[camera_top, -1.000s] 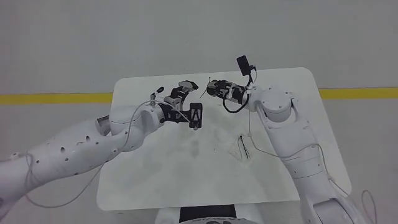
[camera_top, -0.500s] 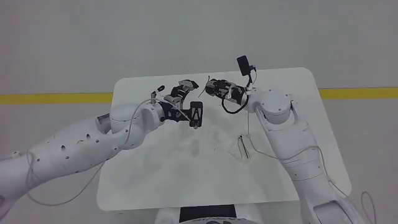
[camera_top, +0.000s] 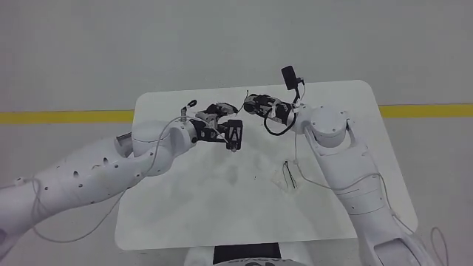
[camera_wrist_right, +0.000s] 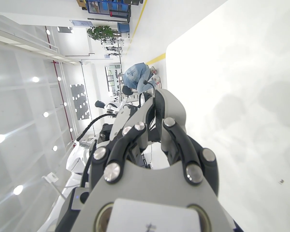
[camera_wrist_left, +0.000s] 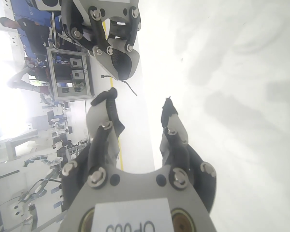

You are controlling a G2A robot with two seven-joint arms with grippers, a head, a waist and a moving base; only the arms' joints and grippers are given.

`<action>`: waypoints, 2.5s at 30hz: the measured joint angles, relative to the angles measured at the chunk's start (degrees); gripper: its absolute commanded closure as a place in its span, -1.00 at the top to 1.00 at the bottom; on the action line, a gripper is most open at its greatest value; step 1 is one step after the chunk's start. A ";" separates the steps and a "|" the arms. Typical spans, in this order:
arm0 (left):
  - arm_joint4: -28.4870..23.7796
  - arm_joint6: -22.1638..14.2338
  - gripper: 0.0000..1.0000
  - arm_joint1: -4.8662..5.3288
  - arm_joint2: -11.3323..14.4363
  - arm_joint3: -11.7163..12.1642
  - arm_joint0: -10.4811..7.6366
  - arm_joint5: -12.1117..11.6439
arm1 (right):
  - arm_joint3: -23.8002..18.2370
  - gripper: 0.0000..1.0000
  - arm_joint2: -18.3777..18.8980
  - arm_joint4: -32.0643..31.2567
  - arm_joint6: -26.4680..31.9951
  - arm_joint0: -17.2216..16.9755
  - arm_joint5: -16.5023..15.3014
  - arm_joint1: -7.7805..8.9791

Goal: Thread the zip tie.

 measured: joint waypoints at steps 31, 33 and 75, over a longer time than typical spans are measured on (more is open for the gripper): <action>0.00 -0.49 -1.00 -0.86 0.00 0.25 -0.24 -0.54 | 0.70 -1.00 -2.73 2.22 -0.02 1.07 0.00 0.93; 0.00 -0.57 -1.00 -0.87 0.00 0.23 -0.25 -0.54 | 0.63 -1.00 -2.79 2.31 -0.04 1.05 0.00 1.00; -13.17 19.05 -1.00 4.88 -6.99 4.64 7.29 5.86 | -2.23 1.00 2.13 1.93 -3.89 -3.26 0.00 3.67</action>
